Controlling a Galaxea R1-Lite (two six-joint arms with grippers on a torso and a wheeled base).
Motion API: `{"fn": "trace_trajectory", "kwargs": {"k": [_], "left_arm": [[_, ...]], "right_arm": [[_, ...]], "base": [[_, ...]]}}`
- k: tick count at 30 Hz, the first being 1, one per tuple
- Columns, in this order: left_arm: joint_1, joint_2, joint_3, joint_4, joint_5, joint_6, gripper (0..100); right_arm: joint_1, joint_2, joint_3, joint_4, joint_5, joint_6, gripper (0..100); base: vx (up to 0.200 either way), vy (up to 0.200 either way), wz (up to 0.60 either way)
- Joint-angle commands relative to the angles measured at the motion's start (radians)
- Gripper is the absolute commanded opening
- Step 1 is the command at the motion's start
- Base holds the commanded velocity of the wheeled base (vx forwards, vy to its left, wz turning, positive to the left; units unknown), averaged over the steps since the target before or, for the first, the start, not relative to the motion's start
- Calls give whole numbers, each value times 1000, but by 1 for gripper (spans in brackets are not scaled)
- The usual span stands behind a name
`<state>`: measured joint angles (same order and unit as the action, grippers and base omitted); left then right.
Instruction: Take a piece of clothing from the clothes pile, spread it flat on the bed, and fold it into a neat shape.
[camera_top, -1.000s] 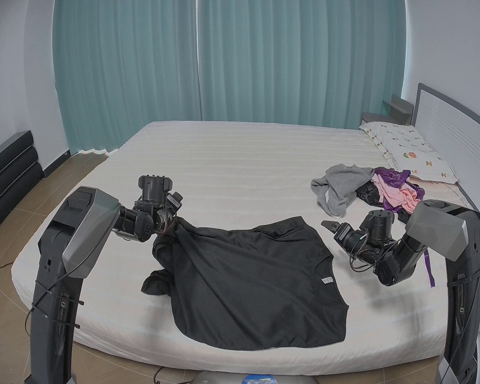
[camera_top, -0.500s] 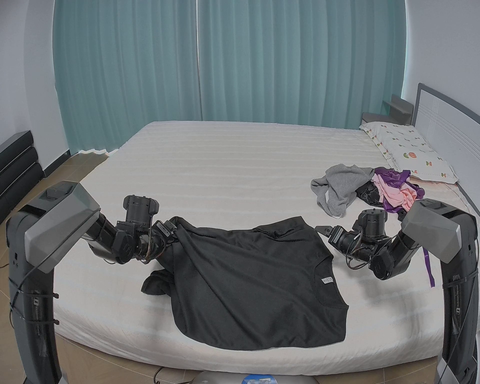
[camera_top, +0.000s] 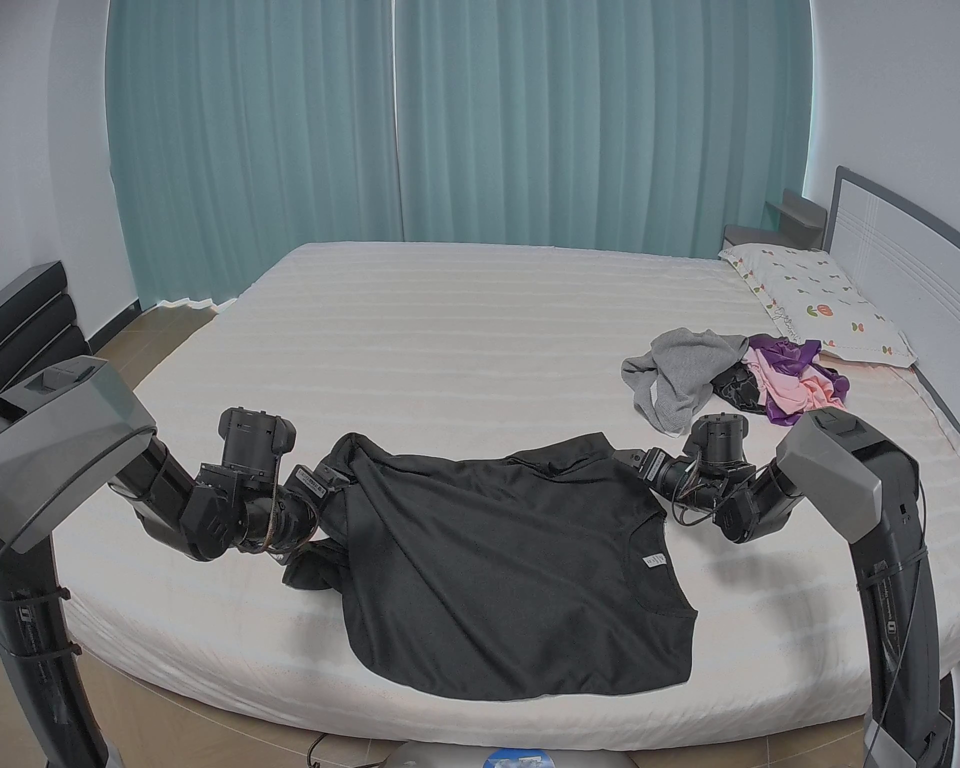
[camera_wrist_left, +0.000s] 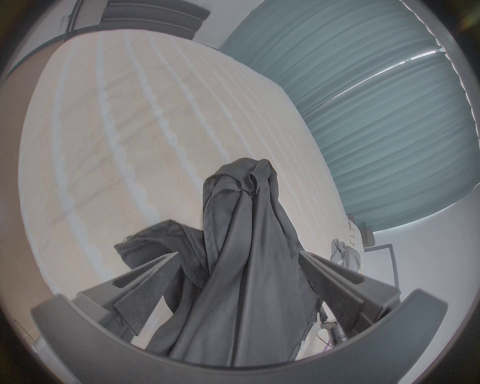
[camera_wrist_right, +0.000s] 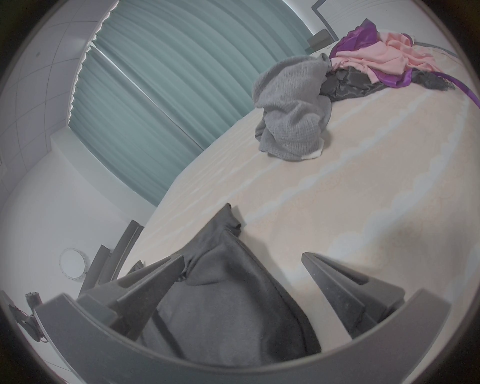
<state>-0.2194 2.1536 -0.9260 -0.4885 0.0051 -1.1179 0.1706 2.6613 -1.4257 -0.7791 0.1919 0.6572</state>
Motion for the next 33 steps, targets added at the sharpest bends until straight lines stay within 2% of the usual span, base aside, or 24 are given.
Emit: {"fn": "trace_trajectory", "kwargs": {"k": [1, 6, 14, 21, 26, 27, 33], "left_arm": [[2, -31, 58, -32, -27, -14, 100], [11, -26, 99, -73, -28, -14, 100], [8, -18, 133, -96, -28, -10, 100], [8, -11, 134, -94, -28, -3, 100], [9, 15, 133, -91, -19, 20, 100], [11, 23, 133, -91, -14, 36, 100], [17, 14, 145, -84, -14, 43, 100]], "right_arm": [[6, 85, -70, 29, 3, -21, 0], [6, 77, -79, 17, 0, -21, 0], [-62, -9, -53, -20, -14, -8, 0], [-89, 5, -73, -37, -72, -10, 0], [-91, 17, -84, -40, -85, -10, 0], [-91, 19, -93, -37, -89, -11, 100], [-108, 9, -91, -40, -88, -10, 100]], "base": [[0, 0, 0], [0, 0, 0], [0, 0, 0], [0, 0, 0], [0, 0, 0], [0, 0, 0], [0, 0, 0]]}}
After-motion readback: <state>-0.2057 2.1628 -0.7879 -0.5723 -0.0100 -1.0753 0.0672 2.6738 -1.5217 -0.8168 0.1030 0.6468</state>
